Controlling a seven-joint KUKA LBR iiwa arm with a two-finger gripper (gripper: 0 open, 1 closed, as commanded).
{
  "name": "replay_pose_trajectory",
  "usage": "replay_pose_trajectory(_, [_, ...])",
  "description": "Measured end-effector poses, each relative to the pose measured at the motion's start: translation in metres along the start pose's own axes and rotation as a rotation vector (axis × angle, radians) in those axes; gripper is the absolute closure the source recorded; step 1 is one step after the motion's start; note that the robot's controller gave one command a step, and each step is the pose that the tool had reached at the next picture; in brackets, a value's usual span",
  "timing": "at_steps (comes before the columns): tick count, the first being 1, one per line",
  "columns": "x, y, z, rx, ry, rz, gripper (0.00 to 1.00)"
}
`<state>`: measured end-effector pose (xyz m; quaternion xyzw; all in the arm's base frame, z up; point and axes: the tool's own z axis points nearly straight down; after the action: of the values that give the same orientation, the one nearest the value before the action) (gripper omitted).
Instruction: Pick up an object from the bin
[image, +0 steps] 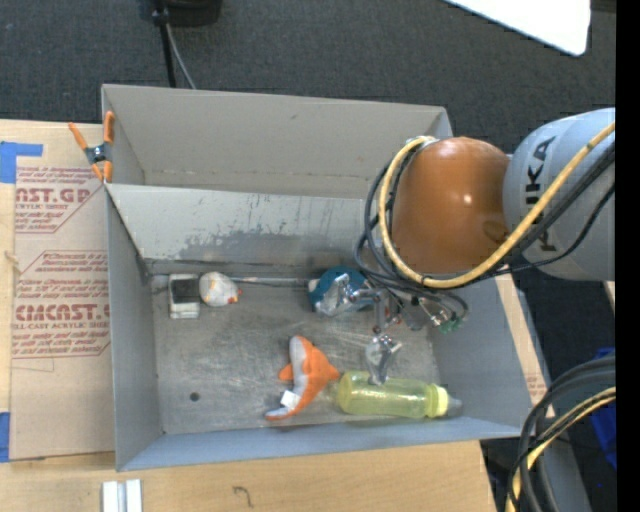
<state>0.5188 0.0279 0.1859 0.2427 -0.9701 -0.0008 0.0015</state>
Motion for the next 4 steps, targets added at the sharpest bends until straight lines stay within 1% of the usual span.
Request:
replay_pose_trajectory(1, [0.005, -0.007, -0.061, 0.0, -0.001, -0.005, 0.0])
replay_pose_trajectory(2, [0.002, 0.008, -0.048, 0.009, -0.019, 0.058, 0.0])
replay_pose_trajectory(3, [0.034, -0.001, 0.013, 0.001, -0.007, 0.14, 0.0])
replay_pose_trajectory(4, [0.017, 0.023, 0.055, 0.004, -0.004, -0.018, 0.0])
